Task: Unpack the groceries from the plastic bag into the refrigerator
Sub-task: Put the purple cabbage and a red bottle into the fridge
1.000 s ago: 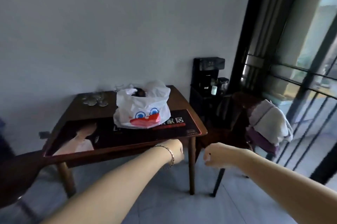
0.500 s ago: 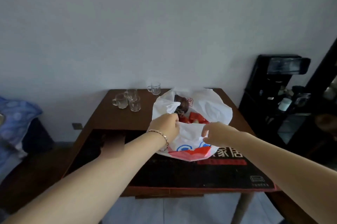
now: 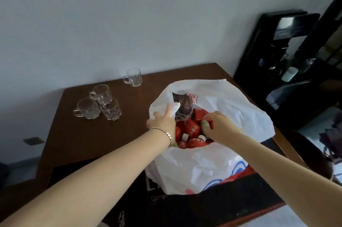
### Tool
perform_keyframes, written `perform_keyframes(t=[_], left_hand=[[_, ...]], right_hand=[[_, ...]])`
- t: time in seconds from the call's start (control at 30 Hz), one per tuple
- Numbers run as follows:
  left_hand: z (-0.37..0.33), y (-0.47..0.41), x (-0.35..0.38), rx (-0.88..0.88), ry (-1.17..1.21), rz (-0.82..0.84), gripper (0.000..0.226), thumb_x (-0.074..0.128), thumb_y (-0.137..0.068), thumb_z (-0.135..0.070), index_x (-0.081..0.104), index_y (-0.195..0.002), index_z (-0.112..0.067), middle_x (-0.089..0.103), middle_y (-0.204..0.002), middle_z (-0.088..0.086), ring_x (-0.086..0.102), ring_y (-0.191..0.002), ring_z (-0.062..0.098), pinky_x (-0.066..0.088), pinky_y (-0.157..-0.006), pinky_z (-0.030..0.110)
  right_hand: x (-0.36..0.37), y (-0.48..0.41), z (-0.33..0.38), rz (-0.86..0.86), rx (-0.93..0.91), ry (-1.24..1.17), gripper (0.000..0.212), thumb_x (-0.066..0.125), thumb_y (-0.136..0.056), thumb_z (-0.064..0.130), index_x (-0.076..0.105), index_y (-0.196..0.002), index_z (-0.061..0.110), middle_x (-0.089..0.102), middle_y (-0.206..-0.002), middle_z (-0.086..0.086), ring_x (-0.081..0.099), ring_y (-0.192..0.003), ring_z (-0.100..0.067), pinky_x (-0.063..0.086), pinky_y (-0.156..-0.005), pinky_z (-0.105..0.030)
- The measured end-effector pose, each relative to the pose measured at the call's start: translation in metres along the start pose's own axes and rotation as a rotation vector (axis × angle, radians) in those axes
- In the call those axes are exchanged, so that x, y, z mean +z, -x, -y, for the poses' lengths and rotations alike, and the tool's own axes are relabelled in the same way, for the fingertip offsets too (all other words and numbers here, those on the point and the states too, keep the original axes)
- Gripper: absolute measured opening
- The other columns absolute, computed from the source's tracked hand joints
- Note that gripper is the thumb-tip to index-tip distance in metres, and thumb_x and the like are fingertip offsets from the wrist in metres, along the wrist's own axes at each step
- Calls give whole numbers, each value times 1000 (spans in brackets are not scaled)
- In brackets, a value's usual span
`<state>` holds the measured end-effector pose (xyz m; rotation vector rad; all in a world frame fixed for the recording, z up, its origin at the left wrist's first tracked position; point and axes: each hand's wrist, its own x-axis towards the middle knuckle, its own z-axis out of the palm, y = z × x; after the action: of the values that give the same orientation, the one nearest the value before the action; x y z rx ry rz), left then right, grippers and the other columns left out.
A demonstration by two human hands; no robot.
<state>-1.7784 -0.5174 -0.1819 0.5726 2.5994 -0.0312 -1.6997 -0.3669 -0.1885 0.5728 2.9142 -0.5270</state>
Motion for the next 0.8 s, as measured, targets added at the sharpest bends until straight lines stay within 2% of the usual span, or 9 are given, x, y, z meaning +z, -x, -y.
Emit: perform_keyframes(t=[0.07,0.13,0.17,0.23,0.33,0.43,0.57,0.67,0.8], left_hand=[[22,-3,2,-127,204,14,57,32,-97,-13,9,-148,-23,33,-142,18,42,-124,36,38,-100,42],[40,-2,7,-157,188,-30,52,36,-95,-3,22,-144,-13,42,-127,14,51,-114,35,43,-96,40],[49,-1,11,-169,152,-67,49,38,-93,-2,27,-140,-11,42,-124,11,54,-110,33,44,-92,39],[58,0,18,-159,116,-129,43,42,-91,-4,34,-133,-9,34,-135,5,57,-102,29,44,-79,35],[64,-2,26,-165,129,-182,49,46,-89,-6,31,-136,-13,17,-148,-5,60,-94,24,44,-72,33],[61,-7,27,-154,154,-249,57,44,-91,-10,24,-143,-18,16,-151,-9,61,-95,21,46,-72,31],[53,-17,26,-143,170,-272,50,43,-92,-12,30,-139,-20,15,-152,-9,59,-96,19,44,-68,29],[44,-20,23,-124,134,-284,49,42,-93,-17,32,-140,-20,14,-154,-7,55,-105,18,44,-71,27],[36,-19,25,-49,132,-346,37,47,-89,-17,52,-125,-15,23,-153,2,52,-110,22,46,-79,30]], right_hand=[[13,-21,0,-25,3,-56,39,55,-87,33,54,-123,19,49,-124,-4,53,-105,-23,47,-83,-32],[26,-47,5,8,26,-111,62,63,-83,42,41,-135,17,39,-134,-6,47,-117,-24,47,-96,-37],[33,-60,8,39,48,-135,77,66,-79,48,32,-140,18,34,-139,-7,42,-124,-26,44,-101,-39],[47,-84,16,82,83,-190,103,69,-70,58,13,-147,18,23,-146,-10,28,-135,-31,35,-109,-45],[65,-117,22,87,105,-300,123,76,-63,58,-4,-148,18,9,-152,-11,16,-141,-33,26,-113,-49],[78,-142,19,48,122,-413,126,80,-58,56,-2,-148,20,7,-154,-7,12,-143,-29,23,-114,-46],[86,-151,15,-75,55,-500,116,83,-53,52,18,-142,18,26,-144,-6,27,-136,-24,32,-111,-43],[85,-140,10,-96,20,-541,118,83,-48,56,20,-141,20,29,-144,-3,32,-134,-22,34,-111,-42],[75,-107,-3,-97,30,-642,113,81,-45,62,23,-138,30,41,-139,7,43,-128,-15,40,-107,-38]])
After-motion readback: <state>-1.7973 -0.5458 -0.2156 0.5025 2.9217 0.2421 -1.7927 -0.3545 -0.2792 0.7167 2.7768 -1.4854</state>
